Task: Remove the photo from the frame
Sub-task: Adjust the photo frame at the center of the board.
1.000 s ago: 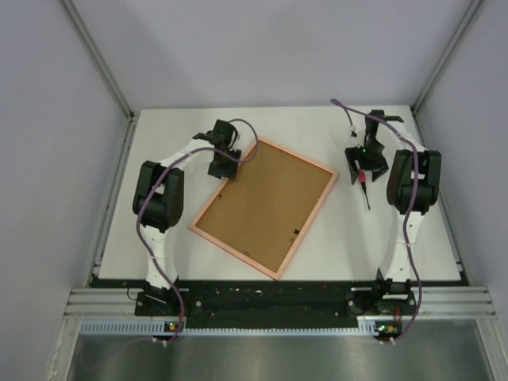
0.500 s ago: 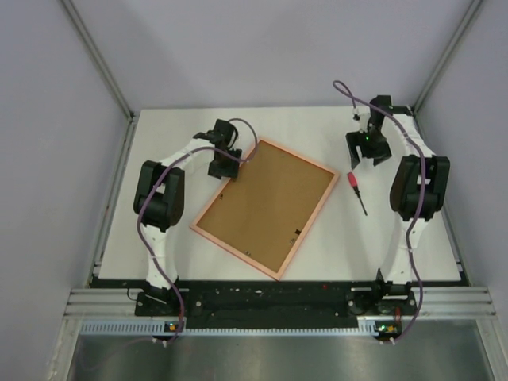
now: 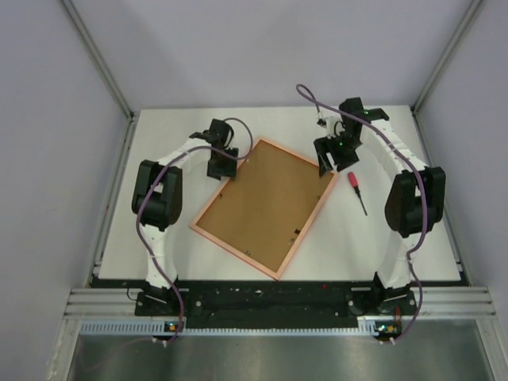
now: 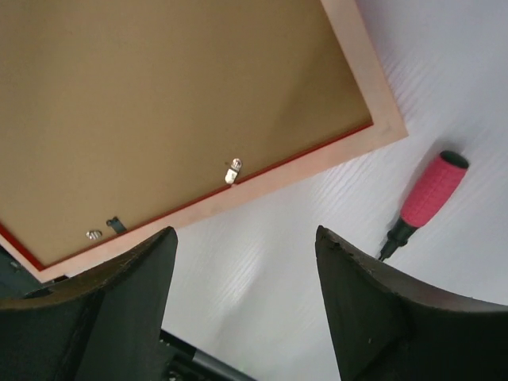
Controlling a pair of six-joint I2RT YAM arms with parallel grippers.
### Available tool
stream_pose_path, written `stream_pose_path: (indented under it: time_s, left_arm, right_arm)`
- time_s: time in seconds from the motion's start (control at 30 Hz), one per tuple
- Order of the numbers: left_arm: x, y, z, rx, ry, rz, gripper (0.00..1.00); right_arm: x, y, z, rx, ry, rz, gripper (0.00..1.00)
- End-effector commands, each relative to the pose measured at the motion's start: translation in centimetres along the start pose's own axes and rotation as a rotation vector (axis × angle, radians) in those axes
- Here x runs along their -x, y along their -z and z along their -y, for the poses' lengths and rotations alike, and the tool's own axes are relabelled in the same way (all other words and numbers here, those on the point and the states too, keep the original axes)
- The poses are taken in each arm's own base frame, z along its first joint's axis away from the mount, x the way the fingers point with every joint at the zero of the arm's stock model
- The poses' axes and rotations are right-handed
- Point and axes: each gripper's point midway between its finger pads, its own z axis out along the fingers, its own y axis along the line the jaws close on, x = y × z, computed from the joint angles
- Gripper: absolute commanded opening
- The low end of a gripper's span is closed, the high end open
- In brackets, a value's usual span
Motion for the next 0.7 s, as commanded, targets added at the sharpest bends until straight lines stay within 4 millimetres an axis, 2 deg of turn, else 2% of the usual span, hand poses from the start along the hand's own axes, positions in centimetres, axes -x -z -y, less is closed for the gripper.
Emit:
stream_pose_path:
  time_s: [0.0,0.17,0.2,0.43,0.67]
  left_arm:
    - [-0.4,0.2,-2.1,0.051,0.018,0.002,0.59]
    - [0.2,1.1,-2.1,0.035,0.022,0.024,0.58]
    - [0.1,1.1,-1.6,0.006,0.021,0.018,0.58]
    - [0.1,2.0,-1.5,-0.007,0.011,0.034,0.58]
    - [0.0,2.1,-1.6,-0.018,0.007,0.035,0.57]
  right_arm:
    - [-3.1,-0.7,-1.2,0.083,-0.06,-0.097,0.7]
    - [-5.1,-2.9,-2.2,0.167,-0.109,-0.164,0.7]
    - [-5.3,-3.6,-2.2,0.18,-0.123,-0.179,0.7]
    - [-6.2,-7.1,-2.1,0.22,-0.192,-0.266,0.68]
    - [-6.2,-8.2,-2.0,0.241,-0.205,-0.292,0.66]
